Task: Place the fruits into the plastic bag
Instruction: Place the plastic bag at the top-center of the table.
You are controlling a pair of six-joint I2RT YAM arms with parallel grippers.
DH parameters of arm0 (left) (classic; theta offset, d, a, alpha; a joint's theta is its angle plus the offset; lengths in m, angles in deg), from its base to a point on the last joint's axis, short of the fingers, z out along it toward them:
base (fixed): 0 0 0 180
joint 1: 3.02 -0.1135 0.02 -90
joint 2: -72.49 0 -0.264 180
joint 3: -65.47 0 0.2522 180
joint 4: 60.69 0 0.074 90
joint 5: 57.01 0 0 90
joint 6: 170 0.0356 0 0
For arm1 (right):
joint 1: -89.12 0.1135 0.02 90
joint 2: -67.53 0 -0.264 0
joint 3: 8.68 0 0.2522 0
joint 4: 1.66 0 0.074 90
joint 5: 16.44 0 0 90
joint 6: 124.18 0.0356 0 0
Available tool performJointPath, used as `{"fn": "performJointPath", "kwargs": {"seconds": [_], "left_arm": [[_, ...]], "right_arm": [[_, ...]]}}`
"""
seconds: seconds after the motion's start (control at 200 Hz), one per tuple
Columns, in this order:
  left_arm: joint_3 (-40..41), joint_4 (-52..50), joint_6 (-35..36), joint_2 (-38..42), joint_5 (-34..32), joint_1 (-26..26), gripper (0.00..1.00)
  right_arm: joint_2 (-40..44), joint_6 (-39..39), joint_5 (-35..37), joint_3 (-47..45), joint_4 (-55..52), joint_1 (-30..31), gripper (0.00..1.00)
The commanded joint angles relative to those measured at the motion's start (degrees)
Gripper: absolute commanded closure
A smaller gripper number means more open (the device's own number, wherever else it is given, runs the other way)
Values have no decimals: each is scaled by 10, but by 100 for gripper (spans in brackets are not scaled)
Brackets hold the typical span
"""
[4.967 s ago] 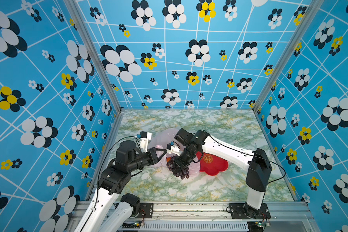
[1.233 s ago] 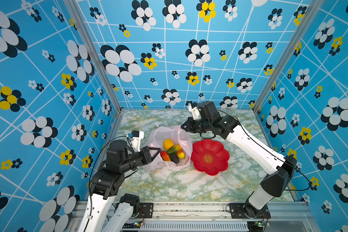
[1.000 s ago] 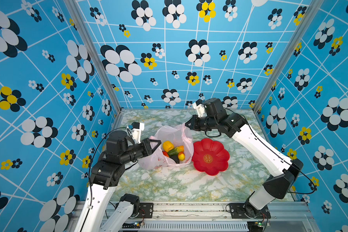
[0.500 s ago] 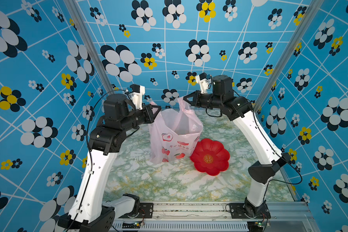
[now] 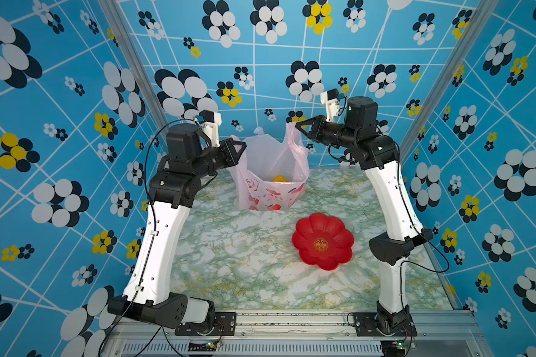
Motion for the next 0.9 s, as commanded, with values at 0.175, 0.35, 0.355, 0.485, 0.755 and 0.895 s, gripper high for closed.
{"fn": "performJointPath", "kwargs": {"seconds": [0.175,0.35,0.355,0.485,0.755,0.895], "left_arm": [[92,131,-68,-23,43,7,100],[145,144,-67,-29,39,29,100],[145,144,-67,-30,39,29,100],[152,142,-62,-35,40,30,98],[121,90,-27,-25,45,30,23],[118,12,16,7,17,29,2]], "right_arm": [[11,-26,-56,-109,47,-38,100],[81,-7,-67,-313,162,-59,100],[84,-5,-67,-320,167,-59,100],[122,27,-72,-423,234,-79,86],[183,-48,7,-423,110,-91,14],[225,-85,79,-418,6,-97,1]]}}
